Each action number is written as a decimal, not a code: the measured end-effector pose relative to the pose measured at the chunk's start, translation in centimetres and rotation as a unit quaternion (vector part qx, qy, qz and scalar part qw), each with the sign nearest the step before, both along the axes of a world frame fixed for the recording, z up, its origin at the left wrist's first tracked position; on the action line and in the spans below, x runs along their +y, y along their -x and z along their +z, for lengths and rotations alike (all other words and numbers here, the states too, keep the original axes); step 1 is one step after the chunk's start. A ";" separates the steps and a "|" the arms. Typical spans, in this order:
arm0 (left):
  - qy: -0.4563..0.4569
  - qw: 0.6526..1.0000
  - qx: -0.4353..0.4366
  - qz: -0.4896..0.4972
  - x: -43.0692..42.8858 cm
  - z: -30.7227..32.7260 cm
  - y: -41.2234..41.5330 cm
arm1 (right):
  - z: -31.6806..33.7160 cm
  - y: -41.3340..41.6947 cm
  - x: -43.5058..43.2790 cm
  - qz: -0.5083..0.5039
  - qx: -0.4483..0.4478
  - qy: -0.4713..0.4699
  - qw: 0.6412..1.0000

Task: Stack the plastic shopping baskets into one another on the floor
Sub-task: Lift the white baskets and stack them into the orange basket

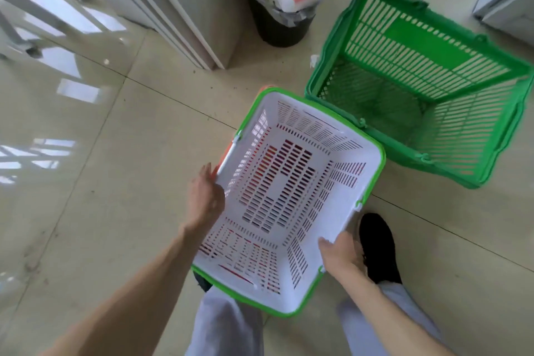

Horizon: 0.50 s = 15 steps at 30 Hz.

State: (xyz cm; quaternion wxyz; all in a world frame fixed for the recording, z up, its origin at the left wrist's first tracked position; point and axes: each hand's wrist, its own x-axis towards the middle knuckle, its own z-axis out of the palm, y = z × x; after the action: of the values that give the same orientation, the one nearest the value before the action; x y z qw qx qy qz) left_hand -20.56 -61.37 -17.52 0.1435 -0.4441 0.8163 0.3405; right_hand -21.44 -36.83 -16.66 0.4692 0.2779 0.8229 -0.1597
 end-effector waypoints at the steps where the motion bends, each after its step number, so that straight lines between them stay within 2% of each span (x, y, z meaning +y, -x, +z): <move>1: -0.025 1.000 0.011 0.012 -0.1 -0.1 0.2 | -0.7 0.0 0.3 -0.037 -0.001 0.010 0.999; 3: -0.080 0.997 0.021 0.005 -0.7 -0.3 0.4 | -1.7 0.3 0.7 -0.098 -0.005 0.021 0.995; 5: -0.142 0.990 -0.009 -0.013 -1.6 -1.1 0.4 | -2.3 0.7 1.2 -0.150 -0.012 0.035 0.988; 10: -0.091 0.989 -0.120 -0.003 -2.3 -4.4 0.4 | -2.6 1.5 1.8 -0.207 -0.045 0.069 0.975; 15: -0.127 0.980 -0.152 0.027 -2.2 -3.3 -1.9 | -0.5 1.0 3.7 -0.227 -0.054 0.087 0.968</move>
State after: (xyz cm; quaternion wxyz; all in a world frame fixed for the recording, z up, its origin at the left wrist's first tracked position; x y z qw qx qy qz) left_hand -18.68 -63.61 -20.85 0.3120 -0.4910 0.7225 0.3736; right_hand -22.42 -33.09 -17.18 0.4871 0.4239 0.6943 -0.3179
